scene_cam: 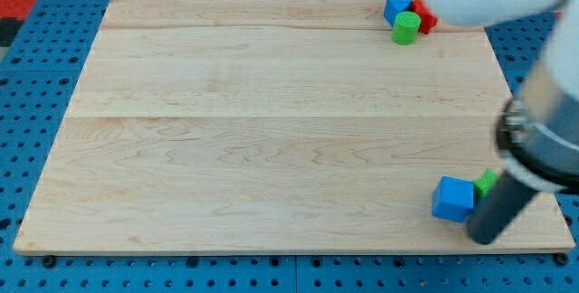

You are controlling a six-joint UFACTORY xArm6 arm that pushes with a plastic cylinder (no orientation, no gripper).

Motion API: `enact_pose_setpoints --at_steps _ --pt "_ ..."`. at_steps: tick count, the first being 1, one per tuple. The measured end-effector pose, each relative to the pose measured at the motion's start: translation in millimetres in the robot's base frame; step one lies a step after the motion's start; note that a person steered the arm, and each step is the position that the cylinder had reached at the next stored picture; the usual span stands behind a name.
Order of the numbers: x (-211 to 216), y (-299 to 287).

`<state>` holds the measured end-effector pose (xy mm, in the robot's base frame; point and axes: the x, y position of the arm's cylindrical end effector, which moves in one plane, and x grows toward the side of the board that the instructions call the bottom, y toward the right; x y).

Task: Slide the blue cube towards the center

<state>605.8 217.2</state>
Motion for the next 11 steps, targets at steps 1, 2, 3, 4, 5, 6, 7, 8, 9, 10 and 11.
enact_pose_setpoints --at_steps 1,2,3,4,5,6,7,8,9,10,11 --pt "-7 59" --pt "-24 43" --pt "-27 5" --pt "-27 -21" --pt "-27 -32" --pt "-27 -61" --pt "-27 -92" --pt "-45 -114" --pt "-72 -127" --pt "-91 -128" --pt "-89 -158"
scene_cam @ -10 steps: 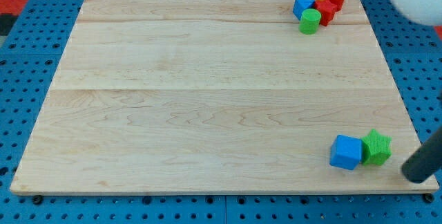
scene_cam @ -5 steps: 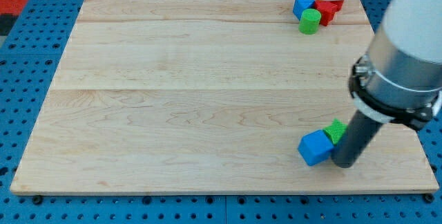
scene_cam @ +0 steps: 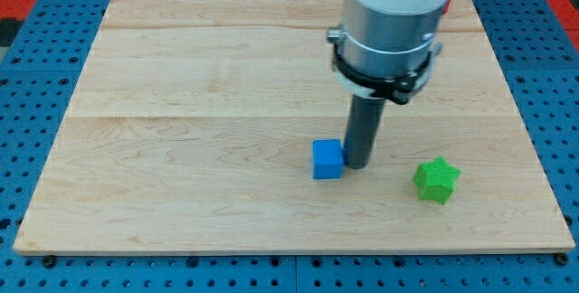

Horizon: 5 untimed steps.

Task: Slide the blue cube towards the center

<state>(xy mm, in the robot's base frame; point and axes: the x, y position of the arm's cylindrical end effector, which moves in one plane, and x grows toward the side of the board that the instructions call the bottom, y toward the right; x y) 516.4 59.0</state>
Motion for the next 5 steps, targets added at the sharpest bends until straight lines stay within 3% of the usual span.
enact_pose_setpoints --at_steps 2,5 --pt "24 -83" --pt "-30 -127"
